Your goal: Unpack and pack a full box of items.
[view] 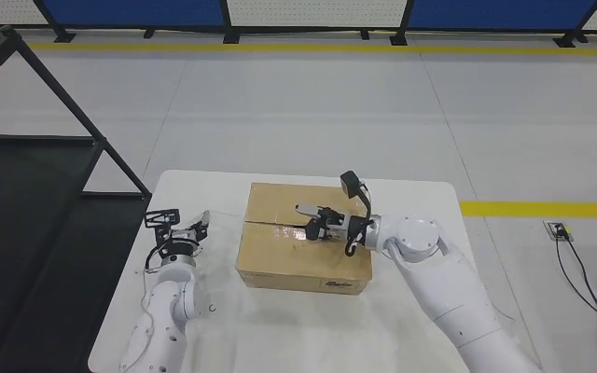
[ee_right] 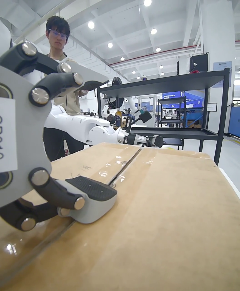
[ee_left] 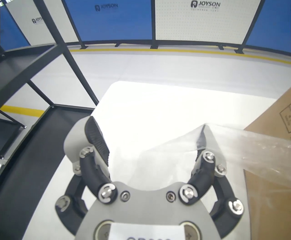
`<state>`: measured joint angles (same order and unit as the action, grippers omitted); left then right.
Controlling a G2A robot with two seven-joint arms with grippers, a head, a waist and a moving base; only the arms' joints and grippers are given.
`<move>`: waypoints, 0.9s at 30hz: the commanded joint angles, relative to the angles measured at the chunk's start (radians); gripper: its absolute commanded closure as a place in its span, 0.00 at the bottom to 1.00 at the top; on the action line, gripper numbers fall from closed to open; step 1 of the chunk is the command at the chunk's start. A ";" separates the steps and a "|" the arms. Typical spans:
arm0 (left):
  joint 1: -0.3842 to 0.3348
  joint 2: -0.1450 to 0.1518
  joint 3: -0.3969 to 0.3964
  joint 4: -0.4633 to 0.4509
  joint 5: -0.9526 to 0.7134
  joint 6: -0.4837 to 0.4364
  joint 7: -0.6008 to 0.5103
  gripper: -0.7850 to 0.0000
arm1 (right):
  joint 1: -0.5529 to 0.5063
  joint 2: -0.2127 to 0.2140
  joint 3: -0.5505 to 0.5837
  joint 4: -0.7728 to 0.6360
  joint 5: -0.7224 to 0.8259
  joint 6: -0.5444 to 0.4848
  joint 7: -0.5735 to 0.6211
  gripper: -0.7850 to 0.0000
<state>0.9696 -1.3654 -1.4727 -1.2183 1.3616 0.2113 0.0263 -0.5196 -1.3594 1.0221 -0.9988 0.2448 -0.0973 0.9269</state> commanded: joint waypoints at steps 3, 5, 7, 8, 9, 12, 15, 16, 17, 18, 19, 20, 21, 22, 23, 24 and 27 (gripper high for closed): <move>0.022 -0.003 -0.013 -0.054 -0.034 0.034 0.031 0.00 | 0.007 -0.001 0.000 0.011 0.001 -0.004 0.001 0.00; 0.035 -0.004 -0.021 -0.085 -0.055 0.047 0.046 0.00 | 0.011 -0.002 -0.001 0.017 0.003 -0.003 0.004 0.00; 0.050 -0.005 -0.028 -0.117 -0.071 0.055 0.057 0.00 | 0.015 -0.003 -0.001 0.023 0.004 -0.004 0.006 0.00; 0.057 -0.006 -0.032 -0.134 -0.077 0.061 0.064 0.00 | 0.017 -0.003 -0.001 0.025 0.005 -0.006 0.007 0.00; 0.064 -0.006 -0.034 -0.152 -0.083 0.064 0.068 0.00 | 0.019 -0.003 -0.002 0.028 0.006 -0.008 0.007 0.00; 0.082 -0.007 -0.040 -0.201 -0.099 0.071 0.074 0.00 | 0.026 -0.005 -0.003 0.038 0.010 -0.010 0.010 0.00; 0.089 -0.008 -0.039 -0.236 -0.100 0.078 0.072 0.00 | 0.032 -0.007 -0.006 0.047 0.013 -0.014 0.015 0.00; 0.090 -0.009 -0.037 -0.247 -0.097 0.079 0.069 0.00 | 0.034 -0.008 -0.007 0.050 0.013 -0.016 0.015 0.00; 0.090 -0.009 -0.035 -0.256 -0.094 0.083 0.068 0.00 | 0.036 -0.008 -0.007 0.053 0.015 -0.017 0.016 0.00; 0.090 -0.010 -0.031 -0.263 -0.089 0.085 0.066 0.00 | 0.038 -0.009 -0.008 0.057 0.017 -0.020 0.018 0.00; 0.090 -0.010 -0.027 -0.269 -0.086 0.085 0.064 0.00 | 0.040 -0.009 -0.008 0.061 0.018 -0.022 0.019 0.00; 0.090 -0.011 -0.023 -0.275 -0.083 0.086 0.063 0.00 | 0.042 -0.010 -0.008 0.064 0.018 -0.023 0.020 0.00; 0.090 -0.012 -0.019 -0.281 -0.079 0.088 0.064 0.00 | 0.043 -0.010 -0.008 0.068 0.019 -0.025 0.022 0.00; 0.091 -0.012 -0.014 -0.287 -0.075 0.088 0.067 0.00 | 0.044 -0.010 -0.006 0.072 0.020 -0.027 0.022 0.00; 0.092 -0.013 -0.010 -0.293 -0.072 0.090 0.069 0.00 | 0.045 -0.010 -0.005 0.075 0.021 -0.029 0.023 0.00; 0.093 -0.014 -0.006 -0.300 -0.068 0.092 0.072 0.00 | 0.045 -0.010 -0.004 0.078 0.022 -0.031 0.024 0.00; 0.095 -0.016 0.006 -0.319 -0.053 0.095 0.074 0.00 | 0.045 -0.009 -0.001 0.084 0.025 -0.036 0.025 0.00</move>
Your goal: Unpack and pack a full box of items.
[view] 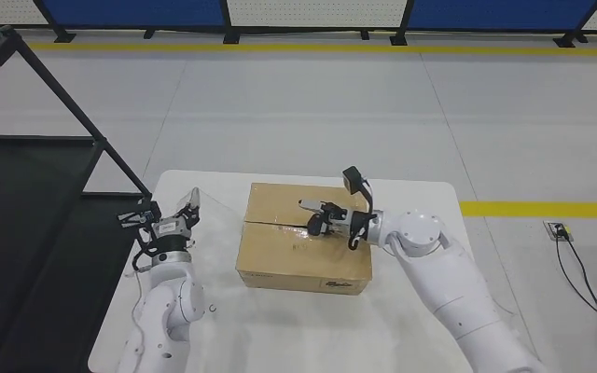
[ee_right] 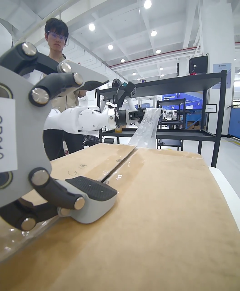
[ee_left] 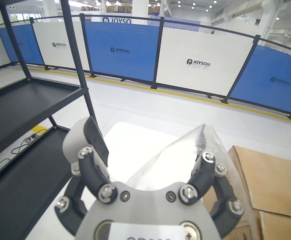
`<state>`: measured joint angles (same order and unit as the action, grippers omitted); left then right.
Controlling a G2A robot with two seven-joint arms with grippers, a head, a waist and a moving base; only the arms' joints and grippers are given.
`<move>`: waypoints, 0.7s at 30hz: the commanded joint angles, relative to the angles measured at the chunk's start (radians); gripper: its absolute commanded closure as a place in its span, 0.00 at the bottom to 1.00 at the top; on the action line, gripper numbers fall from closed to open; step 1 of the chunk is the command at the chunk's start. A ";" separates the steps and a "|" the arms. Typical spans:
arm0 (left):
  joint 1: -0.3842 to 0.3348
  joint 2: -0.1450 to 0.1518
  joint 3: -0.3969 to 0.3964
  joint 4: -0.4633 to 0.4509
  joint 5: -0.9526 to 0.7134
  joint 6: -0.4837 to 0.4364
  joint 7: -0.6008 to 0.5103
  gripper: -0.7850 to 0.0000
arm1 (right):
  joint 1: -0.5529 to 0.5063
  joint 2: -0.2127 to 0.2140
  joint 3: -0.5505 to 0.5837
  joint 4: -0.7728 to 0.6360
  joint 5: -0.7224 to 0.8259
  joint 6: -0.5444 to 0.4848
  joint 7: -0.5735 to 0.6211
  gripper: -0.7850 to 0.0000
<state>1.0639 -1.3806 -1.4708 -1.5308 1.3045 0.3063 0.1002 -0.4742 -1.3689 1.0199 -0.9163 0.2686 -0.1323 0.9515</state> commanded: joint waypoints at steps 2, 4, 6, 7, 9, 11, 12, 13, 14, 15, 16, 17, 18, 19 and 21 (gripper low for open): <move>0.003 -0.001 0.011 -0.019 0.018 0.003 0.002 0.00 | 0.000 0.000 0.002 0.004 0.002 -0.005 0.001 0.00; 0.004 -0.003 0.020 -0.030 0.033 0.006 0.001 0.00 | 0.000 0.000 0.004 0.007 0.005 -0.007 0.003 0.00; 0.005 -0.003 0.030 -0.038 0.058 0.010 0.000 0.00 | 0.000 0.000 0.005 0.009 0.005 -0.009 0.005 0.00; 0.004 -0.004 0.037 -0.041 0.071 0.011 -0.004 0.00 | 0.000 0.000 0.005 0.010 0.005 -0.010 0.005 0.00; 0.000 -0.004 0.050 -0.042 0.110 0.020 -0.011 0.00 | 0.000 0.000 0.006 0.012 0.006 -0.013 0.007 0.00; -0.005 -0.007 0.069 -0.043 0.128 0.021 -0.020 0.00 | -0.001 0.000 0.006 0.013 0.007 -0.015 0.009 0.00; -0.008 -0.008 0.076 -0.043 0.139 0.022 -0.024 0.00 | -0.002 0.000 0.007 0.013 0.009 -0.017 0.008 0.00; -0.012 -0.009 0.084 -0.043 0.149 0.024 -0.027 0.00 | -0.003 0.000 0.008 0.014 0.009 -0.019 0.008 0.00; -0.014 -0.010 0.093 -0.044 0.159 0.023 -0.031 0.00 | -0.003 0.001 0.009 0.015 0.009 -0.020 0.009 0.00; -0.017 -0.011 0.100 -0.044 0.174 0.027 -0.034 0.00 | -0.004 0.001 0.010 0.015 0.008 -0.021 0.010 0.00; -0.019 -0.011 0.109 -0.045 0.190 0.029 -0.036 0.00 | -0.006 0.002 0.012 0.015 0.010 -0.024 0.010 0.00; -0.021 -0.013 0.117 -0.046 0.202 0.030 -0.040 0.00 | -0.007 0.002 0.014 0.015 0.010 -0.026 0.011 0.00; -0.023 -0.014 0.126 -0.047 0.215 0.031 -0.043 0.00 | -0.008 0.003 0.016 0.016 0.011 -0.027 0.011 0.00; -0.025 -0.015 0.134 -0.049 0.229 0.033 -0.044 0.00 | -0.009 0.004 0.018 0.016 0.011 -0.028 0.012 0.00; -0.027 -0.016 0.152 -0.052 0.261 0.034 -0.050 0.00 | -0.012 0.005 0.021 0.016 0.012 -0.029 0.013 0.00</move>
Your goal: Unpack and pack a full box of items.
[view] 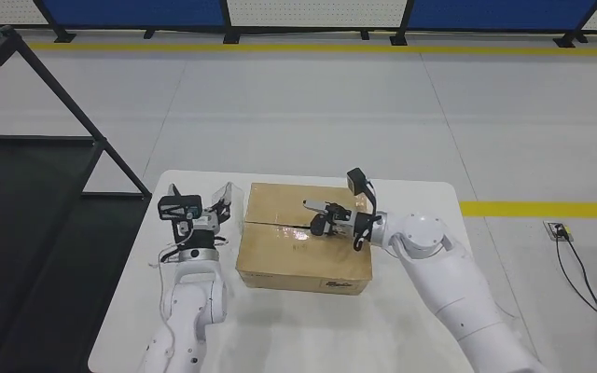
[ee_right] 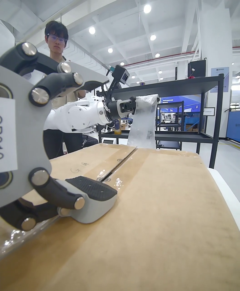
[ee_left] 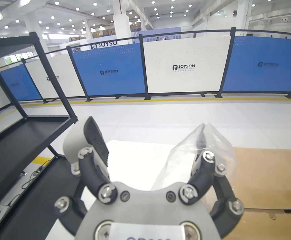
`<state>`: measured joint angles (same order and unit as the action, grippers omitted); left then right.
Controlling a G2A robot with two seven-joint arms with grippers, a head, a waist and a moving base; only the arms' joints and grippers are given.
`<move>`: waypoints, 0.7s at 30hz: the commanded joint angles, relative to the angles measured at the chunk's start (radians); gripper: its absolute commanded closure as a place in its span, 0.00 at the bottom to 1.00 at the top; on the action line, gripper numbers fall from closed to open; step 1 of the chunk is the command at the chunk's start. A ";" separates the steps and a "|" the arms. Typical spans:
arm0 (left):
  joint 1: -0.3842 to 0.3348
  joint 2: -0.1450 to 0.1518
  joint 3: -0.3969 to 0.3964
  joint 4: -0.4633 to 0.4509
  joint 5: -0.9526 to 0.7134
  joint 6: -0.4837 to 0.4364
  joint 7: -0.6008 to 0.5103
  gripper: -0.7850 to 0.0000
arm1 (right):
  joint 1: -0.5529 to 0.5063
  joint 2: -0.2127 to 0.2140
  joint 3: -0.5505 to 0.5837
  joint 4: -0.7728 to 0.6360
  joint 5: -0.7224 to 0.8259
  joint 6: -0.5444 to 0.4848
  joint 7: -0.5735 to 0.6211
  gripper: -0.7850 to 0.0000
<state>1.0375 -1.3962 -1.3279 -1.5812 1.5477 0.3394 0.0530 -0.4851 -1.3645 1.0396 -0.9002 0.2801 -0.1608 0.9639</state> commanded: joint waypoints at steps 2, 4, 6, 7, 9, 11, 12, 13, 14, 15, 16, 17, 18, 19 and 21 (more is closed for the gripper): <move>-0.002 -0.003 0.026 -0.010 0.042 0.005 -0.007 0.00 | -0.004 0.002 0.005 -0.001 0.001 -0.001 0.001 0.00; -0.003 -0.006 0.039 -0.019 0.060 0.007 -0.011 0.00 | -0.006 0.003 0.008 -0.004 0.001 -0.002 0.002 0.00; -0.005 -0.008 0.053 -0.027 0.081 0.010 -0.020 0.00 | -0.009 0.005 0.012 -0.006 0.001 -0.003 0.003 0.00; -0.006 -0.009 0.056 -0.029 0.083 0.010 -0.022 0.00 | -0.010 0.005 0.013 -0.007 0.002 -0.003 0.003 0.00; -0.010 -0.011 0.065 -0.030 0.096 0.010 -0.029 0.00 | -0.011 0.006 0.014 -0.008 0.001 -0.003 0.004 0.00; -0.015 -0.014 0.074 -0.032 0.103 0.009 -0.034 0.00 | -0.013 0.007 0.016 -0.010 0.001 -0.005 0.005 0.00; -0.018 -0.015 0.079 -0.031 0.108 0.009 -0.036 0.00 | -0.013 0.007 0.017 -0.010 0.001 -0.005 0.006 0.00; -0.020 -0.017 0.083 -0.031 0.112 0.009 -0.038 0.00 | -0.014 0.007 0.018 -0.011 0.001 -0.007 0.007 0.00; -0.022 -0.018 0.088 -0.031 0.116 0.009 -0.040 0.00 | -0.014 0.008 0.020 -0.011 0.003 -0.007 0.006 0.00; -0.025 -0.019 0.093 -0.030 0.121 0.008 -0.042 0.00 | -0.015 0.009 0.022 -0.011 0.003 -0.008 0.007 0.00; -0.028 -0.021 0.097 -0.028 0.125 0.009 -0.045 0.00 | -0.015 0.009 0.024 -0.011 0.004 -0.009 0.008 0.00; -0.031 -0.022 0.102 -0.026 0.128 0.009 -0.047 0.00 | -0.016 0.010 0.027 -0.011 0.004 -0.010 0.008 0.00; -0.034 -0.023 0.106 -0.024 0.133 0.008 -0.049 0.00 | -0.017 0.011 0.029 -0.012 0.005 -0.012 0.009 0.00; -0.037 -0.025 0.110 -0.021 0.135 0.009 -0.051 0.00 | -0.018 0.012 0.032 -0.012 0.005 -0.013 0.010 0.00; -0.043 -0.028 0.116 -0.015 0.139 0.011 -0.054 0.00 | -0.020 0.014 0.036 -0.014 0.006 -0.013 0.012 0.00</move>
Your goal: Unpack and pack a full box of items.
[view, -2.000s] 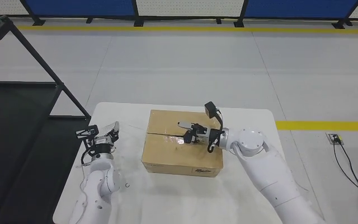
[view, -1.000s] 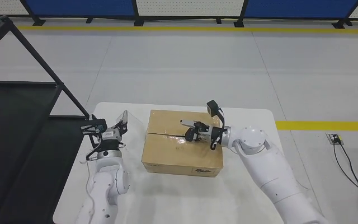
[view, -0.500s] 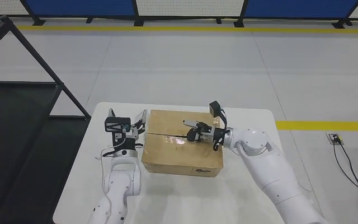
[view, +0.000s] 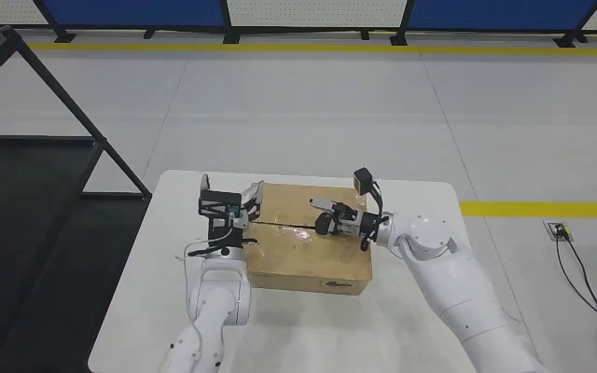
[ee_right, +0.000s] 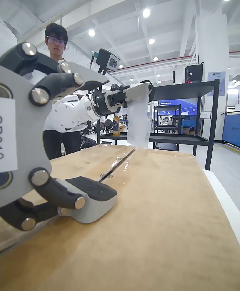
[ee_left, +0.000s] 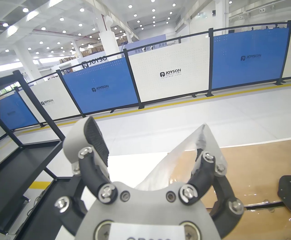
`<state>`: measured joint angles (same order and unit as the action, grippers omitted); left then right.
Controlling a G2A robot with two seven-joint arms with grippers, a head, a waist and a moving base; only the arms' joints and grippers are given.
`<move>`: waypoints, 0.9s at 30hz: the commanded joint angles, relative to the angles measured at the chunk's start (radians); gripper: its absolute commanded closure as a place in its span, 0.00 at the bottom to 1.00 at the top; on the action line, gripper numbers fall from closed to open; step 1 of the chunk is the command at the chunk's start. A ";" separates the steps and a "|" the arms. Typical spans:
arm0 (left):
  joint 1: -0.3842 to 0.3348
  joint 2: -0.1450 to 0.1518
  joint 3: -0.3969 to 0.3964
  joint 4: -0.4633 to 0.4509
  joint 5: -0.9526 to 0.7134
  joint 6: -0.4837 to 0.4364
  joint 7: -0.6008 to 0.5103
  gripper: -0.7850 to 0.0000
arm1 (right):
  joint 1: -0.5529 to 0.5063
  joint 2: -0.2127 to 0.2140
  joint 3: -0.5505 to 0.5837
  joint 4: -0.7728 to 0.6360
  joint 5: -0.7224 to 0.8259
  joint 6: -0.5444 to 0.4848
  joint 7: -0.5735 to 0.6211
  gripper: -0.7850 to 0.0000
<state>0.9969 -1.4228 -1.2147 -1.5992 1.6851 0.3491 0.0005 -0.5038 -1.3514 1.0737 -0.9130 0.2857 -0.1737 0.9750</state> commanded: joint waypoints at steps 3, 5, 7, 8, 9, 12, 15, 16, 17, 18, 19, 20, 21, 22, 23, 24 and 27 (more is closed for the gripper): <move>-0.009 -0.005 0.011 0.012 0.010 0.002 -0.003 0.00 | -0.004 0.003 0.007 -0.004 -0.001 0.000 0.001 0.00; -0.012 -0.007 0.015 0.016 0.014 0.002 -0.004 0.00 | -0.006 0.005 0.011 -0.004 0.000 0.000 0.002 0.00; -0.013 -0.010 0.019 0.016 0.020 0.001 -0.003 0.00 | -0.008 0.006 0.013 -0.005 0.002 0.000 0.003 0.00; -0.012 -0.010 0.021 0.015 0.025 0.002 -0.002 0.00 | -0.008 0.006 0.014 -0.005 0.003 0.001 0.004 0.00; -0.012 -0.011 0.021 0.013 0.028 0.003 0.001 0.00 | -0.009 0.006 0.014 -0.006 0.003 0.001 0.004 0.00; -0.006 -0.014 0.021 -0.003 0.030 0.007 0.009 0.00 | -0.009 0.007 0.015 -0.005 0.005 -0.002 0.006 0.00; 0.004 -0.015 0.018 -0.034 0.033 0.008 0.024 0.00 | -0.007 0.007 0.016 -0.001 0.010 -0.006 0.009 0.00; 0.009 -0.016 0.017 -0.048 0.025 0.003 0.026 0.00 | -0.007 0.007 0.018 0.001 0.014 -0.009 0.011 0.00; 0.014 -0.017 0.015 -0.066 0.009 -0.007 0.025 0.00 | -0.006 0.008 0.020 0.002 0.018 -0.016 0.015 0.00; 0.020 -0.017 0.010 -0.091 -0.003 -0.020 0.026 0.00 | -0.006 0.009 0.024 0.003 0.025 -0.029 0.023 0.00; 0.024 -0.017 0.008 -0.102 -0.006 -0.025 0.026 0.00 | -0.007 0.009 0.026 0.004 0.029 -0.037 0.027 0.00; 0.028 -0.017 0.004 -0.120 -0.012 -0.031 0.028 0.00 | -0.009 0.010 0.030 0.003 0.042 -0.049 0.037 0.00; 0.033 -0.017 0.001 -0.137 -0.023 -0.039 0.027 0.00 | -0.011 0.010 0.035 0.003 0.057 -0.058 0.047 0.00; 0.037 -0.017 -0.002 -0.153 -0.035 -0.046 0.028 0.00 | -0.012 0.011 0.040 0.005 0.068 -0.065 0.053 0.00; 0.039 -0.018 -0.007 -0.167 -0.048 -0.053 0.028 0.00 | -0.013 0.012 0.045 0.006 0.077 -0.071 0.056 0.00; 0.042 -0.018 -0.010 -0.181 -0.060 -0.061 0.028 0.00 | -0.015 0.013 0.049 0.008 0.084 -0.077 0.059 0.00; 0.046 -0.019 -0.022 -0.217 -0.095 -0.078 0.027 0.00 | -0.022 0.015 0.066 0.014 0.138 -0.088 0.099 0.00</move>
<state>1.0416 -1.4415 -1.2336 -1.8052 1.6023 0.2758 0.0286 -0.5237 -1.3374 1.1336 -0.9019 0.4021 -0.2593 1.0568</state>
